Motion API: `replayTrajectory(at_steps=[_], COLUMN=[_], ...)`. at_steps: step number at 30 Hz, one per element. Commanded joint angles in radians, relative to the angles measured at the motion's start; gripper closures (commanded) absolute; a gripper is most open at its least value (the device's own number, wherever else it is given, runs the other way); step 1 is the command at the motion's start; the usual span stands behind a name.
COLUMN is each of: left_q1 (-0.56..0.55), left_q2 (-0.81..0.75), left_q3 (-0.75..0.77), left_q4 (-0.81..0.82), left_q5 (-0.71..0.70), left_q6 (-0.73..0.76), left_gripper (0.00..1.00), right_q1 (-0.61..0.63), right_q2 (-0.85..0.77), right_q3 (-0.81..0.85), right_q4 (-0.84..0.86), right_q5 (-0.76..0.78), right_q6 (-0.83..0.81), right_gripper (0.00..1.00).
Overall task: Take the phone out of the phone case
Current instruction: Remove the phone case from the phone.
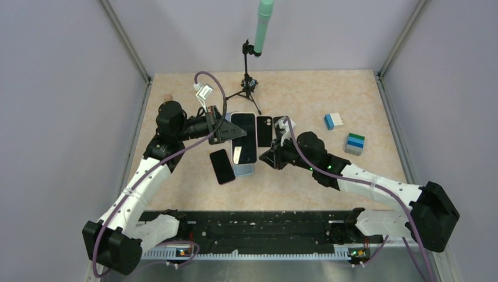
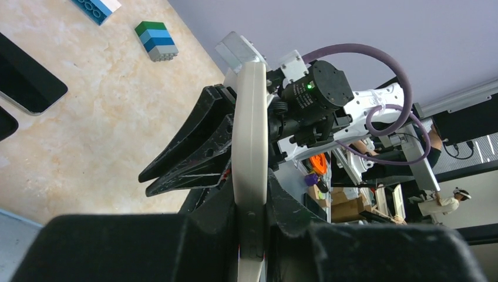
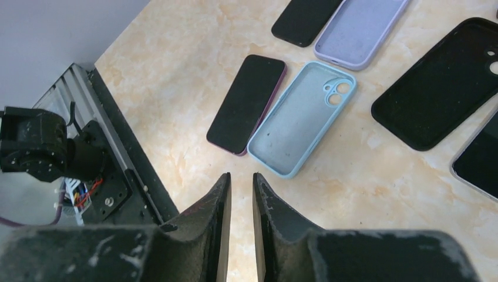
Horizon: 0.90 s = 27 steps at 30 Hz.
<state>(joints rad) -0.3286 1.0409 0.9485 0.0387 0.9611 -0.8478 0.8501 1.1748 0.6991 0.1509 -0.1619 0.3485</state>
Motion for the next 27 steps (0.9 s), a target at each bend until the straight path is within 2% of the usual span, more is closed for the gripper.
replayTrajectory(at_steps=[1, 13, 16, 18, 20, 27], left_q1=[0.002, 0.002, 0.002, 0.003, 0.002, 0.002], left_q2=[-0.025, -0.025, -0.028, -0.031, -0.03, -0.029], left_q3=[0.047, 0.046, 0.046, 0.046, 0.045, 0.046], left_q4=[0.071, 0.042, 0.034, 0.032, 0.035, 0.046], left_q5=[0.016, 0.004, 0.001, 0.0, 0.003, 0.0], left_q6=[-0.015, 0.001, 0.008, 0.011, 0.008, 0.0], left_gripper=[1.0, 1.0, 1.0, 1.0, 1.0, 1.0], right_q1=[-0.005, -0.006, -0.006, -0.006, -0.006, -0.006], right_q2=[-0.085, -0.165, -0.184, -0.192, -0.194, -0.206], right_q3=[-0.02, -0.061, -0.071, -0.077, -0.079, -0.075], right_q4=[0.066, 0.175, 0.203, 0.222, 0.235, 0.228], right_q5=[-0.026, -0.171, -0.193, -0.23, -0.262, -0.267], right_q6=[0.005, 0.042, 0.051, 0.048, 0.047, 0.057], right_gripper=[0.79, 0.6, 0.59, 0.61, 0.67, 0.8])
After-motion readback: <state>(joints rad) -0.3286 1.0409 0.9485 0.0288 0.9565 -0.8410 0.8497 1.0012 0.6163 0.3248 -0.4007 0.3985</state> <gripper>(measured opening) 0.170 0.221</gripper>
